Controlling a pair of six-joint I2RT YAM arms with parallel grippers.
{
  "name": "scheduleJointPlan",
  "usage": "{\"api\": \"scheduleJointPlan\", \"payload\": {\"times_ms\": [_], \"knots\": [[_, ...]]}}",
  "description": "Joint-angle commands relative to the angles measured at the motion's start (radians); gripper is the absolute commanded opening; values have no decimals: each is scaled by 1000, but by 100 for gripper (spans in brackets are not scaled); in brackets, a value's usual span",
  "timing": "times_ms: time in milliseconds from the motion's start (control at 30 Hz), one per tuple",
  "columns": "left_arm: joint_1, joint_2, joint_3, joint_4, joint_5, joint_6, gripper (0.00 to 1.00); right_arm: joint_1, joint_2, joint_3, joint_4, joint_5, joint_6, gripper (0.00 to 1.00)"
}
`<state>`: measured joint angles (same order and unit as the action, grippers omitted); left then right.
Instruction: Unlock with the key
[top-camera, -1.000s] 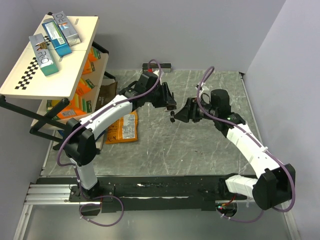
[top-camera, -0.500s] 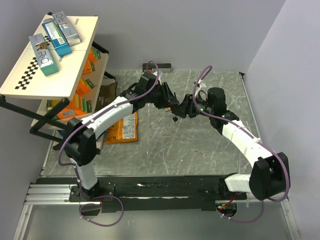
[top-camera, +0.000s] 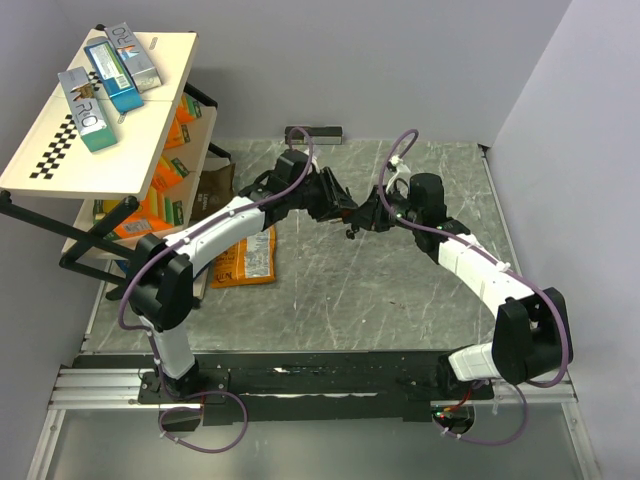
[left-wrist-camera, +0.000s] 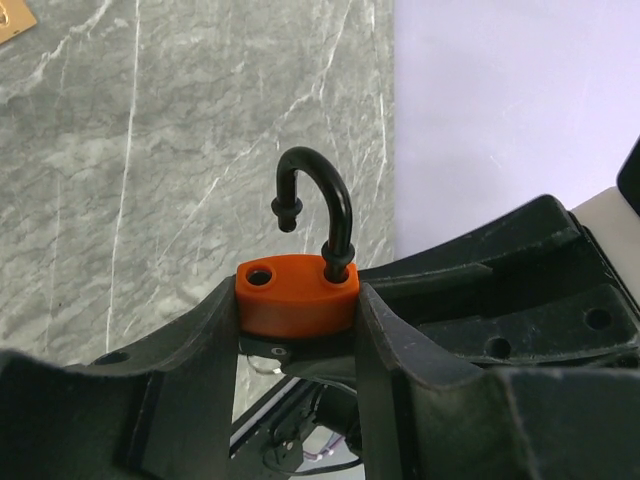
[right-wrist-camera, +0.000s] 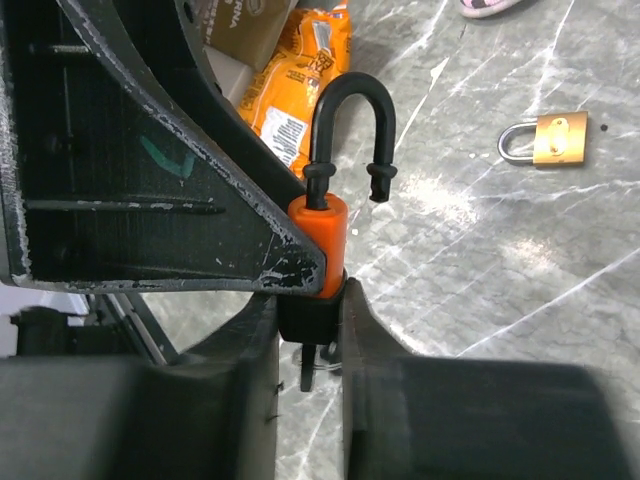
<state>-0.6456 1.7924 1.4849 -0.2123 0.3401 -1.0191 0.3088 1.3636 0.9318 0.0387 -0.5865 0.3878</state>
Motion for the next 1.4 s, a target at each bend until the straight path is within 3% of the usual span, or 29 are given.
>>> {"api": "scheduleJointPlan", "payload": {"times_ms": [0,133,200,333,567,600,700,900,1033,1367], "knots": [[-6,-41,11,123,105,-44,28,-5,-3,35,81,-19,9,0],[30,-30,9,157,114,-47,62,-23,-20,4,72,-52,8,0],[44,-27,11,177,123,-42,70,-33,-31,-2,66,-74,6,0],[70,10,29,233,187,-35,72,-53,-32,-11,66,-172,11,0],[80,96,89,290,336,-27,65,-79,-40,-27,56,-285,13,0],[80,110,89,327,364,-30,54,-82,-40,-39,61,-297,25,0],[80,140,95,376,408,-41,36,-114,-29,-63,87,-352,51,0],[80,237,91,510,500,-32,21,-175,21,-99,156,-410,118,0],[77,306,87,556,527,2,17,-211,103,-122,216,-435,180,0],[61,429,107,462,493,203,13,-237,287,-107,161,-394,192,0]]}}
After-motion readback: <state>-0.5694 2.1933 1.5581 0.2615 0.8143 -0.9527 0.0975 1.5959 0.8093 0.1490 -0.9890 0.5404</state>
